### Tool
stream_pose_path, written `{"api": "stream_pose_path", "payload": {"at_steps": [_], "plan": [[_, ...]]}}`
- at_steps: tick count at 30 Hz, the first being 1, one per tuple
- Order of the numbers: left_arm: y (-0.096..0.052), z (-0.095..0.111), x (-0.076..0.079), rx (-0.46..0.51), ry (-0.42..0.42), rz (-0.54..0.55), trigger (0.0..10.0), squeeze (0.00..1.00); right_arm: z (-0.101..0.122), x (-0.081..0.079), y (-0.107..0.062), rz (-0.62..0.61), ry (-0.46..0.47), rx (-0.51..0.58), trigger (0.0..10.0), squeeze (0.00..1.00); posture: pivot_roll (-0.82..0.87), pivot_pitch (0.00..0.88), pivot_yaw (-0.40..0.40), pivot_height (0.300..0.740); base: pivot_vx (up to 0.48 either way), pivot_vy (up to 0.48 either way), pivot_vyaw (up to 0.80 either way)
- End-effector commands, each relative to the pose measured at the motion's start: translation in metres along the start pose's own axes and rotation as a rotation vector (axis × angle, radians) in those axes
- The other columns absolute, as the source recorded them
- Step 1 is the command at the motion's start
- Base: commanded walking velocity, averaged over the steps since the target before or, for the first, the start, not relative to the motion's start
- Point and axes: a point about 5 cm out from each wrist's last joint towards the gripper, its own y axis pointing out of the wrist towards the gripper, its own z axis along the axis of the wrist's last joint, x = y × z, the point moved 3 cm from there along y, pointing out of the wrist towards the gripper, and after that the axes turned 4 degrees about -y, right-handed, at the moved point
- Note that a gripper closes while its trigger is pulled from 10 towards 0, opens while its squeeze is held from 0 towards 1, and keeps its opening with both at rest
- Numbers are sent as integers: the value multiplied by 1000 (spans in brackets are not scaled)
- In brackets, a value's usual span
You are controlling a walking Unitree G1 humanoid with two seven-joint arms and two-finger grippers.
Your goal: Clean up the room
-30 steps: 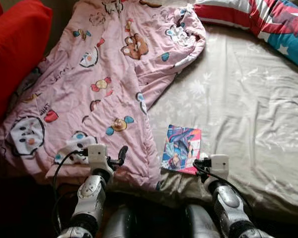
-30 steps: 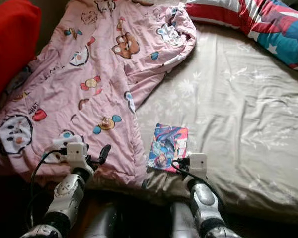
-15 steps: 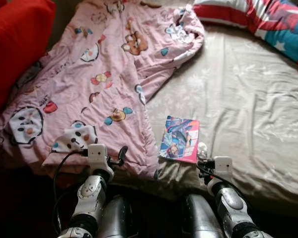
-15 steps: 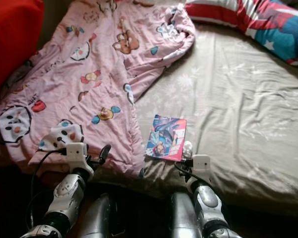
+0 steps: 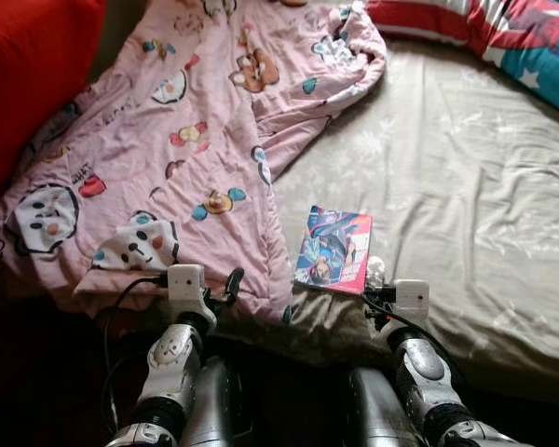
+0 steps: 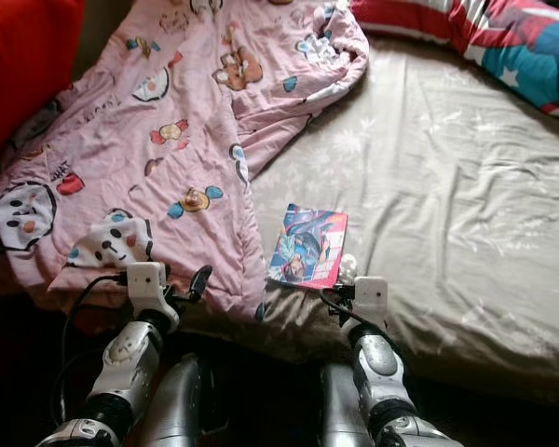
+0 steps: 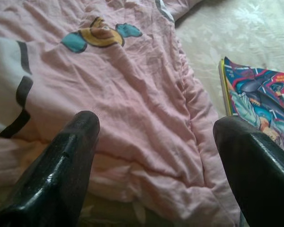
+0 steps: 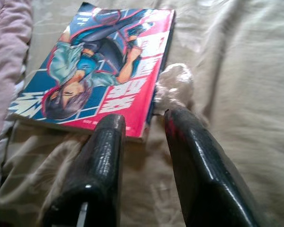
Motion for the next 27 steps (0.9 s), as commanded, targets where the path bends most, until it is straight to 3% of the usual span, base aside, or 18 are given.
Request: {"api": "stream_pose_path", "payload": {"at_steps": [1,6,14,19,27], "plan": [[-5,-7,-5,-26,-14,19,10000,0,2,-4,0,4,-6,18,10000,0,-109,252,64,616,0,0,0],[-4,-6,-5,-21,-14,21,10000,0,19,-2,4,-17,-1,91,10000,0,-111,255,63,616,212,0,0],[-5,-5,-5,-19,-12,23,10000,0,24,-3,6,-31,12,105,10000,0,-107,257,60,616,309,0,0],[-5,-6,-7,-19,-9,26,10000,0,28,-3,7,-40,12,124,10000,0,-106,258,60,616,322,0,-686],[-6,-6,-7,-22,-8,27,10000,0,30,-4,7,-48,6,137,10000,0,-106,258,60,616,329,0,0]]}}
